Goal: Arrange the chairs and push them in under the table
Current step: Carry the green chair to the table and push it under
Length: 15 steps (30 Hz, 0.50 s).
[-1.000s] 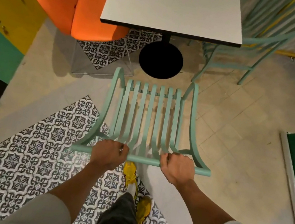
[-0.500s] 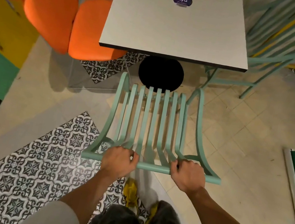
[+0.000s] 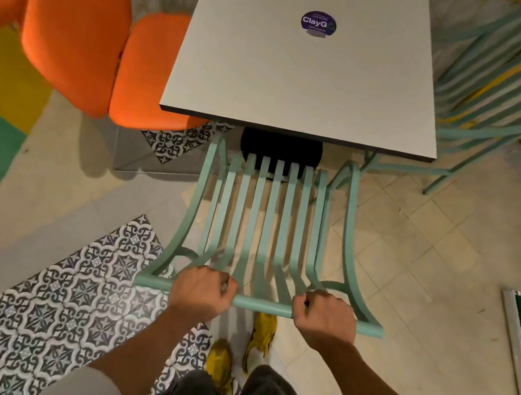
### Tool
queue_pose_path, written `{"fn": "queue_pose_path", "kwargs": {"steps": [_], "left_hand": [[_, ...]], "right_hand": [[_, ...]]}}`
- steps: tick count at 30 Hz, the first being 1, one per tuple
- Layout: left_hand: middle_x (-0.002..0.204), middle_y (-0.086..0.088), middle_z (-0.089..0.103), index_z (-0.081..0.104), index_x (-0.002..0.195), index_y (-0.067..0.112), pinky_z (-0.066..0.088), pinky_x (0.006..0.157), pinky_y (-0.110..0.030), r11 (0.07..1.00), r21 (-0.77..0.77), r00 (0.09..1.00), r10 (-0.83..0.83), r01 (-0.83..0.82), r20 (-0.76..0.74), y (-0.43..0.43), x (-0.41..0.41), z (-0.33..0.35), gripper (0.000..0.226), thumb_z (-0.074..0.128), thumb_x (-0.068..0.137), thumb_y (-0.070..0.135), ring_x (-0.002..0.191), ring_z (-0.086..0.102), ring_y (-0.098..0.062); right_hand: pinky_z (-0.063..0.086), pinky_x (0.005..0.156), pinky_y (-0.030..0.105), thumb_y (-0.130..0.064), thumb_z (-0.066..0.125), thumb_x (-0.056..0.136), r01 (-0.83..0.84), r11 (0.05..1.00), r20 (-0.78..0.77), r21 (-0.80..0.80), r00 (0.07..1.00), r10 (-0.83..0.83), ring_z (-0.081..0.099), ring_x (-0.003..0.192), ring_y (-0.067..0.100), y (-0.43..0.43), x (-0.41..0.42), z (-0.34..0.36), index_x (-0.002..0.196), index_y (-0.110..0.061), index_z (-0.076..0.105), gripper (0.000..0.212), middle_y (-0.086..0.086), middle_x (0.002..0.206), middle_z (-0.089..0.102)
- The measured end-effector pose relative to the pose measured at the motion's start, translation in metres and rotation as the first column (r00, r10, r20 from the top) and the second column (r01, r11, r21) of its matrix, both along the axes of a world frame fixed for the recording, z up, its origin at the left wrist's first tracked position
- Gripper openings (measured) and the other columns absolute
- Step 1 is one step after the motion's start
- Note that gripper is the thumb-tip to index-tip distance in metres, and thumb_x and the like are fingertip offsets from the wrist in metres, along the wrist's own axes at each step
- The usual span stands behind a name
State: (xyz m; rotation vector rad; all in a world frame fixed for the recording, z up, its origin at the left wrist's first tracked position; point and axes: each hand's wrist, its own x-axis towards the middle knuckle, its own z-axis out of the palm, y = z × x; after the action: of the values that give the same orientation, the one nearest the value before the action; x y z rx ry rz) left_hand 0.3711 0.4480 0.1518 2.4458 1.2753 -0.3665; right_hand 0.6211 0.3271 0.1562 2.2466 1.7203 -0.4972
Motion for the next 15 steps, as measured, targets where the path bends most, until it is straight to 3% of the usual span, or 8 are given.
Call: {"fn": "queue_pose_path", "kwargs": {"steps": [2,4,6,9,12,15], "left_hand": [[0.055,0.0,0.058,0.078,0.09,0.019,0.046,0.042,-0.028,0.981,0.145,0.992,-0.122,0.127,-0.041,0.013,0.002,-0.002,0.014,0.072,0.096,0.029,0.042,0.057,-0.023],[0.057,0.001,0.064,0.078,0.082,0.022,0.053,0.049,-0.031,0.998,0.054,0.996,0.015,-0.011,-0.084,0.026,0.018,0.01,0.024,0.067,0.097,0.039,0.048,0.064,-0.024],[0.058,0.002,0.067,0.078,0.077,0.024,0.059,0.053,-0.029,0.993,0.088,0.996,0.076,-0.072,-0.038,0.027,0.028,0.012,0.033,0.063,0.096,0.046,0.051,0.066,-0.019],[0.074,0.002,0.073,0.082,0.094,0.027,0.061,0.068,-0.03,0.992,0.05,0.993,0.113,-0.112,-0.025,0.024,0.033,0.013,0.051,0.039,0.103,0.053,0.066,0.07,-0.017],[0.082,0.0,0.076,0.082,0.103,0.027,0.061,0.076,-0.031,0.987,-0.034,0.988,0.157,-0.157,0.007,0.029,0.03,0.017,0.05,0.041,0.105,0.055,0.076,0.072,-0.018],[0.083,0.002,0.073,0.078,0.108,0.025,0.059,0.076,-0.033,0.96,-0.166,0.973,0.232,-0.225,0.022,0.042,0.029,0.026,0.045,0.043,0.108,0.054,0.075,0.07,-0.017]], "right_hand": [[0.059,0.057,0.032,-0.048,0.045,0.098,0.025,0.999,-0.026,0.042,0.999,-0.024,0.059,0.054,0.022,0.016,0.007,0.002,0.083,-0.022,0.065,0.036,-0.003,0.066,0.061],[0.059,0.059,0.033,-0.046,0.053,0.098,0.005,0.999,-0.024,0.05,1.0,-0.003,0.062,0.057,0.024,0.025,0.018,0.003,0.086,-0.022,0.068,0.031,-0.001,0.068,0.065],[0.057,0.056,0.035,-0.039,0.066,0.095,-0.054,0.998,0.001,0.019,0.999,0.054,0.064,0.055,0.027,0.027,0.025,0.003,0.09,-0.018,0.074,0.023,0.005,0.068,0.067],[0.052,0.056,0.031,-0.035,0.064,0.098,-0.019,0.994,0.074,0.108,0.997,0.011,0.062,0.053,0.027,0.021,0.027,-0.004,0.081,-0.015,0.078,0.03,0.006,0.067,0.068],[0.052,0.051,0.029,-0.033,0.079,0.088,0.074,0.975,-0.059,0.211,0.996,-0.063,0.06,0.045,0.027,0.028,0.026,-0.002,0.065,-0.012,0.075,0.031,0.007,0.059,0.067],[0.052,0.058,0.029,-0.038,0.073,0.091,0.102,0.984,-0.157,0.144,0.984,-0.079,0.062,0.056,0.025,0.053,0.026,0.008,0.078,-0.013,0.077,0.029,0.006,0.07,0.071]]}}
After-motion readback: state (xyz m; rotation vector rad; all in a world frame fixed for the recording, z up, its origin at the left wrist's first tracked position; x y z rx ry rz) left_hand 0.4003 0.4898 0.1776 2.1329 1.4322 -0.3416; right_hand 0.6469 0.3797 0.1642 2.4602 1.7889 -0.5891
